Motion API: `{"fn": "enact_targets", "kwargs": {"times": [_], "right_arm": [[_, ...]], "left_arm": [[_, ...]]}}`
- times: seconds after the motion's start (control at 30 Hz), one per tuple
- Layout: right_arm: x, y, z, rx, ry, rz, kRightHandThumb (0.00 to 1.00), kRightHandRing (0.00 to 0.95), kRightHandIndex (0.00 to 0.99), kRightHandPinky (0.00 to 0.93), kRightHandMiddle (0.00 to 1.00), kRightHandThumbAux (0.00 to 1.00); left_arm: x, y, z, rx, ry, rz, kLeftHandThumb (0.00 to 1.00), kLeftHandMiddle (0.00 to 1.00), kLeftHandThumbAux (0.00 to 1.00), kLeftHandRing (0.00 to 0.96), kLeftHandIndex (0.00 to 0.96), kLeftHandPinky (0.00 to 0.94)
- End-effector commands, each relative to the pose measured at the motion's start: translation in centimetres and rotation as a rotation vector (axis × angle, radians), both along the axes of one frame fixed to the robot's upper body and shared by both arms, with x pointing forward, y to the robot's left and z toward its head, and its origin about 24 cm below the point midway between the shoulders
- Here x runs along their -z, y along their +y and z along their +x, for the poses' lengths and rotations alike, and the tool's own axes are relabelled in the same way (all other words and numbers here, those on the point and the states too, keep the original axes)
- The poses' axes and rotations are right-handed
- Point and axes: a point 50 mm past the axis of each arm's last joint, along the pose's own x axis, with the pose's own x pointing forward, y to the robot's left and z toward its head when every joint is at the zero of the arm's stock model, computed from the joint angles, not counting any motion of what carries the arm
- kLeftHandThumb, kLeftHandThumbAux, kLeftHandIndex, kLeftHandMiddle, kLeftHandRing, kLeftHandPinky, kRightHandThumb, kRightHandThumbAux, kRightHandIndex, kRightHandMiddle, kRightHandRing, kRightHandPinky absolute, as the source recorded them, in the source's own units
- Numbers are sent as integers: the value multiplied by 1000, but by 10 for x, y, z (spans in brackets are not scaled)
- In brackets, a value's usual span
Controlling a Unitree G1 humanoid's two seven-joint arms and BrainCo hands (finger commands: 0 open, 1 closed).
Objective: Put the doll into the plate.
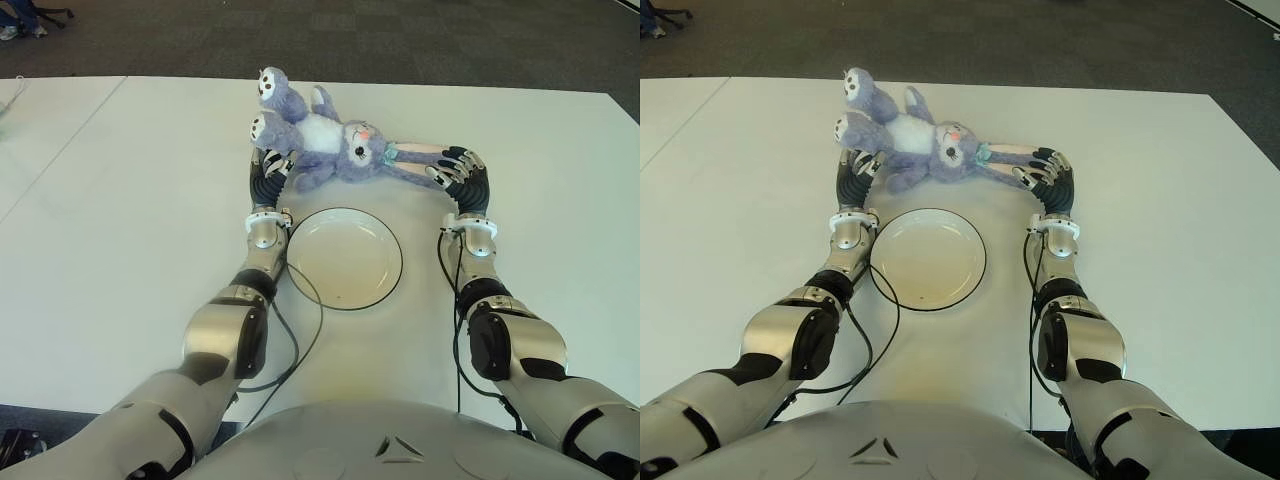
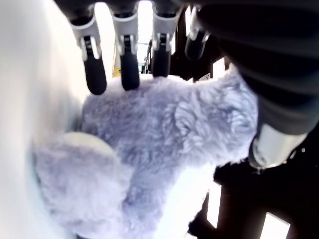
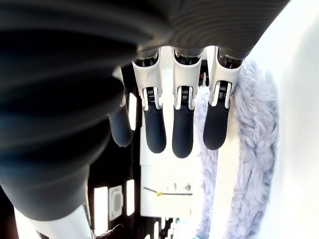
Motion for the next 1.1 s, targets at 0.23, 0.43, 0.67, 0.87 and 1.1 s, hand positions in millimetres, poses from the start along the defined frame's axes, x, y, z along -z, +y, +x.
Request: {"fn": "enact_targets", "kwargs": {"times": [0.23,0.43,0.67,0.87,1.1], "right_arm": [[113,18,-101,53,479,139,89,289,250,310,282,834],[113,18,-101,50,482,139,93,289,248,304,282,826],[113,19,-99,51,486,146,98,287,251,295,285,834],[113,19,-99,50,487,144,102,278,251,276,279,830],[112,18,-99,54,476,135,130,297,268,328,292,839]], "left_arm": [[21,-4,-13,139,75,49,145,144,600,189,28,220],[21,-6,-21,210,26,118,155,120,604,157,13,187],[18,-6,-19,249,15,161,156,102,585,128,4,159],[15,-9,-18,232,-9,161,160,102,581,127,8,185],[3,-11,-14,170,-81,151,165,131,601,159,21,200]]}}
